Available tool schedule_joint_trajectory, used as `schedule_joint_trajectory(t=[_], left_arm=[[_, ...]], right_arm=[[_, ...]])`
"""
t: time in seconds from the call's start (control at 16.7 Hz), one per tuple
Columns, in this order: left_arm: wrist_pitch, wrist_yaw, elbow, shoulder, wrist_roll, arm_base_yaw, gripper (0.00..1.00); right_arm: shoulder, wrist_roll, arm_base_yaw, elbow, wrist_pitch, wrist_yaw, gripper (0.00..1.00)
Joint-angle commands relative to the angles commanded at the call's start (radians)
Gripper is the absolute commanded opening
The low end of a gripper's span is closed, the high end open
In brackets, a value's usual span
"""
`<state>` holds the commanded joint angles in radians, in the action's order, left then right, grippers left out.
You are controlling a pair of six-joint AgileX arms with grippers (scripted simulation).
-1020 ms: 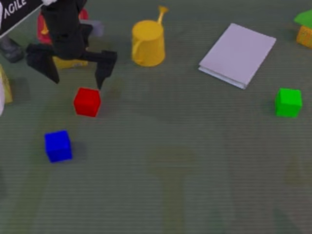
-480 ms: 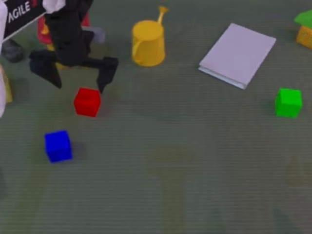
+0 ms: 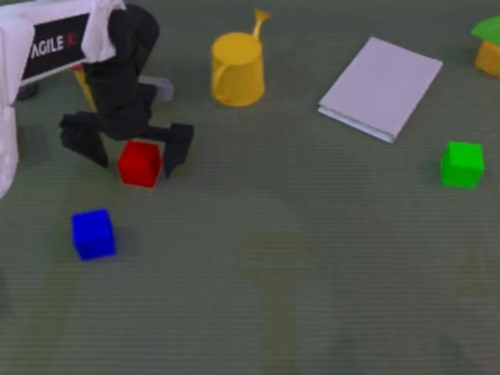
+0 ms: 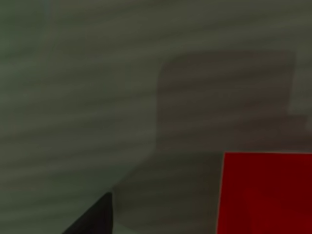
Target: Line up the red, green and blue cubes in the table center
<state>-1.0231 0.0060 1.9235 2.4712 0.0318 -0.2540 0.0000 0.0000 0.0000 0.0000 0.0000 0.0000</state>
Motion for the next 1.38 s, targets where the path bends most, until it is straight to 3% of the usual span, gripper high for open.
schedule_joint_trajectory(t=[0.18,0.96,1.38], left_arm=[[0.000,0.000,0.000,0.000,0.000,0.000,1.00],[0.000,0.000,0.000,0.000,0.000,0.000,0.02],[0.000,0.000,0.000,0.000,0.000,0.000,0.00]], right_arm=[[0.000,0.000,0.000,0.000,0.000,0.000,1.00],[0.000,0.000,0.000,0.000,0.000,0.000,1.00],[0.000,0.000,0.000,0.000,0.000,0.000,1.00]])
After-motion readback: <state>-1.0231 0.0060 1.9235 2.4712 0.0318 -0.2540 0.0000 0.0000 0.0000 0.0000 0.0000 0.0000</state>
